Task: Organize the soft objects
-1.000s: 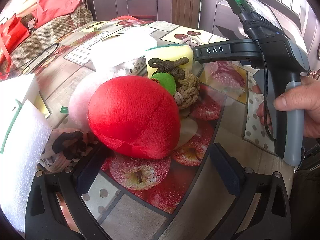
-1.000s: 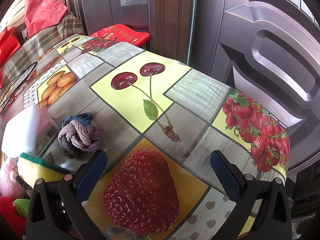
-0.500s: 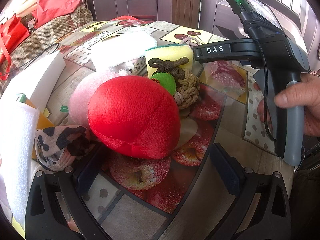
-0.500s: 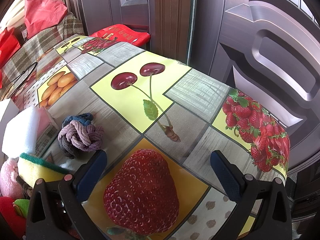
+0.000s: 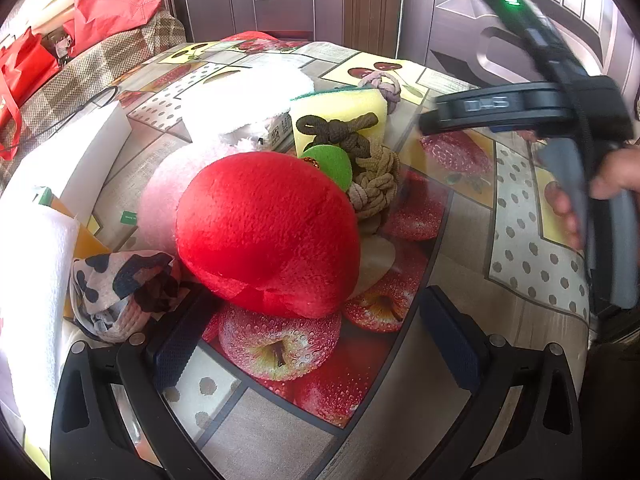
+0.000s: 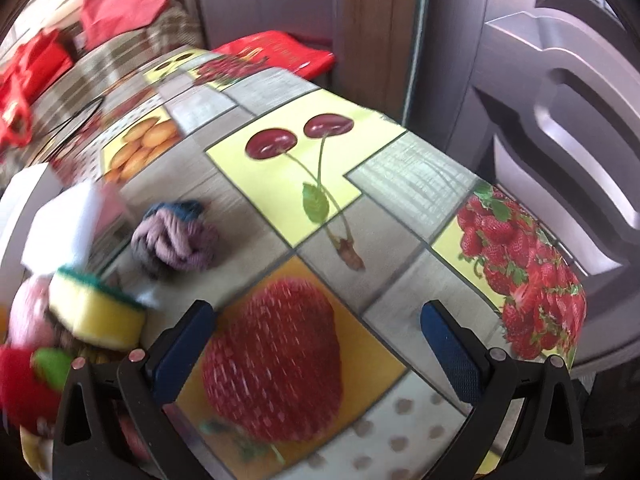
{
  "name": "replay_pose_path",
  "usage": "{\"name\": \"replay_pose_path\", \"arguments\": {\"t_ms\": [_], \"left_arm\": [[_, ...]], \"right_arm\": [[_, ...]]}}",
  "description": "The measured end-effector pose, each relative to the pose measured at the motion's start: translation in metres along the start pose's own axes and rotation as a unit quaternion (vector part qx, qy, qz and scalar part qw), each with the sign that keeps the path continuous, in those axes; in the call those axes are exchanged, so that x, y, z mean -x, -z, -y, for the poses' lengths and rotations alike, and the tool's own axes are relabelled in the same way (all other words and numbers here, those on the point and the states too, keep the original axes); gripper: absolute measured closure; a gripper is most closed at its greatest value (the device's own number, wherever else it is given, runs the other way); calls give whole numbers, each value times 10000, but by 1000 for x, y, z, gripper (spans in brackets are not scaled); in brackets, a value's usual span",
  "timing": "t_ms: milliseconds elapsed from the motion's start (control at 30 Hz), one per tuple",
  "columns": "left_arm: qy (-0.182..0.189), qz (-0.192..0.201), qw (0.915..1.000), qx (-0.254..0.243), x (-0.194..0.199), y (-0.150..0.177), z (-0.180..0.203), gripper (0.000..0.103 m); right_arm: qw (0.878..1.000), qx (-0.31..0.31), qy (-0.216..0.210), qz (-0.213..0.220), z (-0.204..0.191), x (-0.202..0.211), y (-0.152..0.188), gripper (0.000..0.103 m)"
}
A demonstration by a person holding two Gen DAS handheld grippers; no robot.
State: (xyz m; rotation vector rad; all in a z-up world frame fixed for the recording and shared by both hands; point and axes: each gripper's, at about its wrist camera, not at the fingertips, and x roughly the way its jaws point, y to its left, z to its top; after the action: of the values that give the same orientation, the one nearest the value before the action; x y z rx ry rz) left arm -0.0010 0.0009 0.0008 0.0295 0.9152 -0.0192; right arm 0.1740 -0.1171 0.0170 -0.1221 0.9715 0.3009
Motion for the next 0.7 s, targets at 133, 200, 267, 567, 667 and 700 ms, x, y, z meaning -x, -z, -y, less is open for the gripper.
{"name": "replay_pose_path", "arguments": {"t_ms": [133, 200, 267, 567, 667, 700], "left_arm": [[-18, 5, 10000, -19, -1, 0, 1, 1], [5, -4, 10000, 18, -3, -2, 3, 1], [-16, -21, 10000, 17, -3, -5, 7, 1], [748, 744, 9932, 490, 105, 10, -8, 0], [439, 751, 9902, 1096, 133, 29, -44, 0], [223, 707, 9891, 1276, 137, 38, -56, 0]], "right_arm": [[9992, -307, -236, -90, 25, 17, 11, 0], [9988, -385, -290, -53, 33, 28, 14, 0], [9985, -361, -327, 235, 40, 46, 16, 0], [9753, 236, -1594, 1511, 34, 109, 0, 0], [9722, 683, -1768, 1378, 13, 107, 0, 0], [9689, 888, -1946, 1248, 2, 104, 3, 0]]}}
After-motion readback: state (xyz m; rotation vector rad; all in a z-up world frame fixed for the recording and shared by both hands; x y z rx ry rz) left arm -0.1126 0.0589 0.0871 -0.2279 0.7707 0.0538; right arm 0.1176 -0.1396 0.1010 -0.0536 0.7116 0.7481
